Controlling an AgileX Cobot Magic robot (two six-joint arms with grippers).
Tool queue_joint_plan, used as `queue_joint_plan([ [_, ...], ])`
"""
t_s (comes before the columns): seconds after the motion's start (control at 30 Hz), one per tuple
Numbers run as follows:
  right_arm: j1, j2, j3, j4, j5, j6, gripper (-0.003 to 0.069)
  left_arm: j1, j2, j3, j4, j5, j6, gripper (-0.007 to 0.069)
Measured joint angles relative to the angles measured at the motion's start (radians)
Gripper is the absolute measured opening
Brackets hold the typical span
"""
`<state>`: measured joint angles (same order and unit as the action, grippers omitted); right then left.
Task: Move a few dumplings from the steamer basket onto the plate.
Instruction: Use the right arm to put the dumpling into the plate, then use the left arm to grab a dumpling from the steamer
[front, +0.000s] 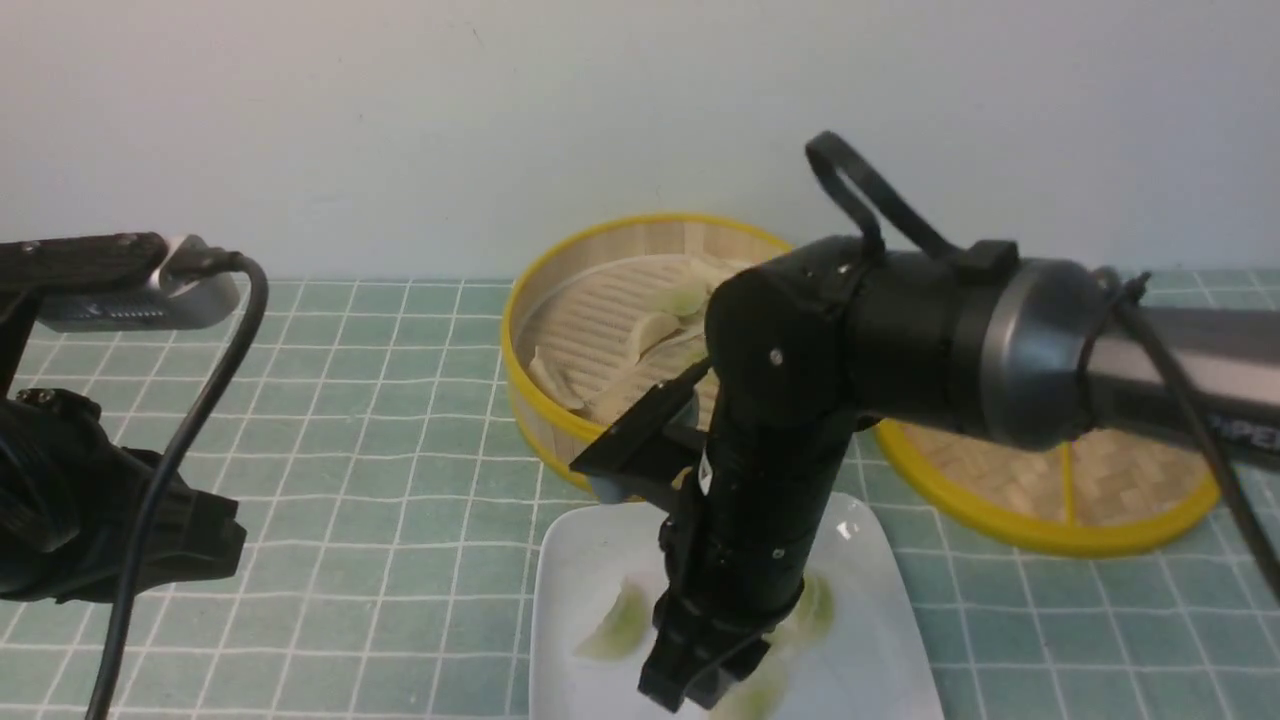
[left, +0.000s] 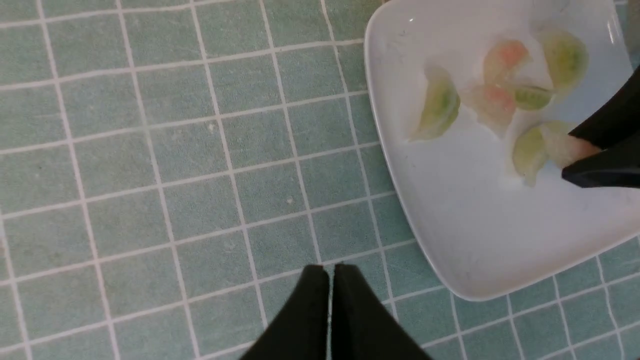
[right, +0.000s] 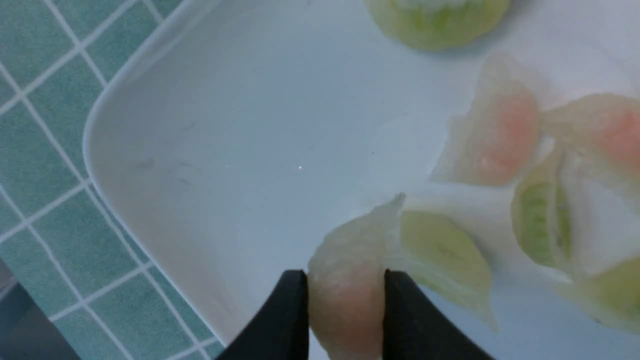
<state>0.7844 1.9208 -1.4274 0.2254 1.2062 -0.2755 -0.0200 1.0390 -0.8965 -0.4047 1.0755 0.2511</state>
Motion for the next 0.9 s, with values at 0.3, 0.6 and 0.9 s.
queue_joint_plan([
  [0.3,0.004,0.033,-0.038,-0.01,0.015,0.013,0.0507,0.0,0.003,-0.002,-0.006,-0.03,0.0,-0.0006],
  [0.6,0.001,-0.17,-0.132,-0.167,0.019,0.164,0.0185,-0.068,0.217,-0.231,-0.053,-0.027,0.058,-0.0006],
  [0.9,-0.043,-0.572,-0.008,-0.246,0.042,0.276,-0.0013,-0.292,0.58,-0.564,-0.015,-0.029,0.124,-0.0006],
])
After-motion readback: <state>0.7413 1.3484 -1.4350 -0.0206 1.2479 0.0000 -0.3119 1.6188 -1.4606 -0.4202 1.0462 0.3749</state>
